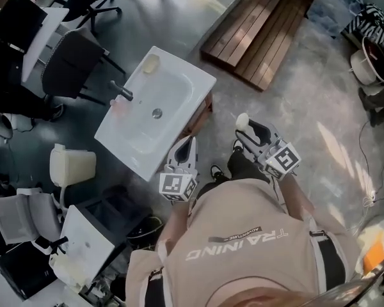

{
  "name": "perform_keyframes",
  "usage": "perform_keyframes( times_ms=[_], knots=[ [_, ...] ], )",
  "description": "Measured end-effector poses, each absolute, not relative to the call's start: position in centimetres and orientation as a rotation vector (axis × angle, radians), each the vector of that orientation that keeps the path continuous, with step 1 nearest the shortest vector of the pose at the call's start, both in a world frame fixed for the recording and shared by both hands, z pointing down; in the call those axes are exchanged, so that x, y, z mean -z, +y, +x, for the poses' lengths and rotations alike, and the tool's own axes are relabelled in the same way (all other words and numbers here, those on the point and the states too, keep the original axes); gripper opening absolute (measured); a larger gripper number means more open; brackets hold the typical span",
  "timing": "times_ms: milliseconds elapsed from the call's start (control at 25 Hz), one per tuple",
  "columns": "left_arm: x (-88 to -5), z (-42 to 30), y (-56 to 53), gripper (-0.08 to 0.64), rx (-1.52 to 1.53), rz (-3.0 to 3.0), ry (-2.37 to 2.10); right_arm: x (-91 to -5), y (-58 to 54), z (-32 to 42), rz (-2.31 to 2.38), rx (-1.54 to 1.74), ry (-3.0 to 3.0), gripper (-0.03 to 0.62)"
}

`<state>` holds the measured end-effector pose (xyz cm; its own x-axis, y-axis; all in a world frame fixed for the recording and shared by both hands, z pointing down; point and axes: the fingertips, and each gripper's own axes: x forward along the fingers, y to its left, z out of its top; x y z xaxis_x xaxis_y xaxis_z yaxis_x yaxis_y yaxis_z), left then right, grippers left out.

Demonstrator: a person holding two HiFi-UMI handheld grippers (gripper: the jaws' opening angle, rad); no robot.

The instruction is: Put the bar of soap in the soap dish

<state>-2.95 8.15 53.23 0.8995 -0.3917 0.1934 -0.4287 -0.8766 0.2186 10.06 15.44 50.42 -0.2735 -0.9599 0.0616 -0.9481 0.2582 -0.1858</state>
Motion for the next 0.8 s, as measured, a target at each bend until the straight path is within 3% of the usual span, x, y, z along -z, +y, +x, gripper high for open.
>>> perform_keyframes(
  times_ms=[800],
  knots=[
    [-51.7, 9.7, -3.6, 0.011, -0.251, 2.752, -0.921, -51.4, 0.5, 23.2, -1.557, 0.249, 2.639, 0.166]
  ],
)
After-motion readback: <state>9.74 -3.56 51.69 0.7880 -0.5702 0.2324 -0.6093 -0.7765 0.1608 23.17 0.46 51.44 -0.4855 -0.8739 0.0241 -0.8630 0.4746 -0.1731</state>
